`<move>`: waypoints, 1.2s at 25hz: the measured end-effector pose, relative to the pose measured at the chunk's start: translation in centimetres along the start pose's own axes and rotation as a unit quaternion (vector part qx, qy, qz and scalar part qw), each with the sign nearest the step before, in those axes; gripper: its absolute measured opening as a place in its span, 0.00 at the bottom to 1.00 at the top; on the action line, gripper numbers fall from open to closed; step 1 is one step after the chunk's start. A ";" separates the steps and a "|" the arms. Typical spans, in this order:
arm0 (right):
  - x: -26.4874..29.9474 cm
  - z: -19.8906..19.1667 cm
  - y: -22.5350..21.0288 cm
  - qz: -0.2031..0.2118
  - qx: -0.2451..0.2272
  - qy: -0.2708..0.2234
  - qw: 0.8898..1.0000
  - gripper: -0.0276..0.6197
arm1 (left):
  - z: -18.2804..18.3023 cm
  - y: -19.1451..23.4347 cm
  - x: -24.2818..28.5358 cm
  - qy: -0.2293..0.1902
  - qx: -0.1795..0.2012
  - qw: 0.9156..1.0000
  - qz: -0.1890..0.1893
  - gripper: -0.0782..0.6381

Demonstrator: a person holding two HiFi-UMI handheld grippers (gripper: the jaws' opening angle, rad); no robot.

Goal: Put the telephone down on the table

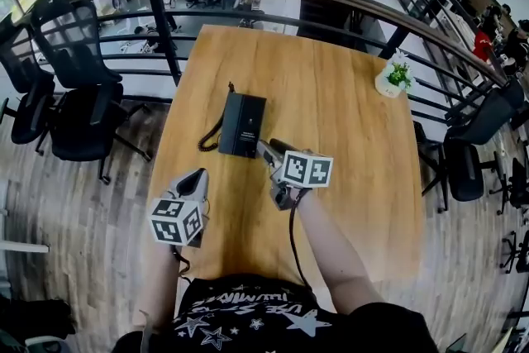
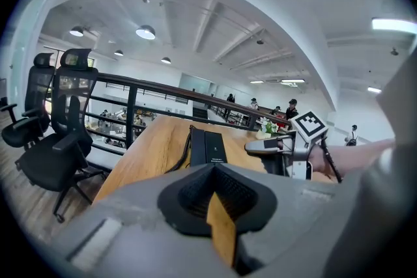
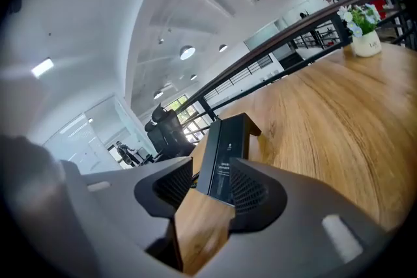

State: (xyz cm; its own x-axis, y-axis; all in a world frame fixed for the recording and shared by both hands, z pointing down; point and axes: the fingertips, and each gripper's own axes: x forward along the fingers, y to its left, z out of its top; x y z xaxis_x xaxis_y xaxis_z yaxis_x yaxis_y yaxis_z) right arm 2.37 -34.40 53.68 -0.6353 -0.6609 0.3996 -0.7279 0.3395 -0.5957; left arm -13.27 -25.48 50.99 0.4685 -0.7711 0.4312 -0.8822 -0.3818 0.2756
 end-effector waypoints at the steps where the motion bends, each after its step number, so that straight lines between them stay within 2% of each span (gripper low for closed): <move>1: -0.5 -0.2 0.3 0.000 -0.010 -0.001 1.000 0.29 | -0.2 -0.3 -0.4 -0.001 0.000 1.000 0.000 0.11; 6: -3.2 -2.4 1.4 0.000 -0.053 0.017 0.998 0.27 | -1.5 -2.3 -2.2 -0.001 -0.001 1.000 0.001 0.11; 10: -5.4 -4.2 2.3 -0.001 -0.067 0.020 0.998 0.25 | -2.7 -3.5 -4.3 0.003 0.004 1.000 0.001 0.11; 14: -7.4 -6.1 3.2 0.002 -0.072 0.023 0.997 0.23 | -4.0 -4.7 -5.9 0.005 0.003 1.000 0.000 0.11; 20: -11.2 -9.0 3.1 -0.003 -0.081 0.025 0.996 0.14 | -6.5 -7.1 -8.0 0.015 0.004 1.000 0.002 0.11; 30: -18.8 -12.8 0.0 -0.010 -0.064 0.010 0.998 0.04 | -11.1 -12.6 -10.7 0.017 0.002 1.000 0.013 0.11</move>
State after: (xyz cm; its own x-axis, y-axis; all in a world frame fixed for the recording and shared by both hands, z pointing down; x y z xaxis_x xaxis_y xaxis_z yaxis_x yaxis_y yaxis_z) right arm 10.96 -13.43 55.08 -0.6238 -0.6560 0.4248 -0.7669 0.4090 -0.4945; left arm -6.60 -6.76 52.41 0.4469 -0.7625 0.4677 -0.8941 -0.3641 0.2608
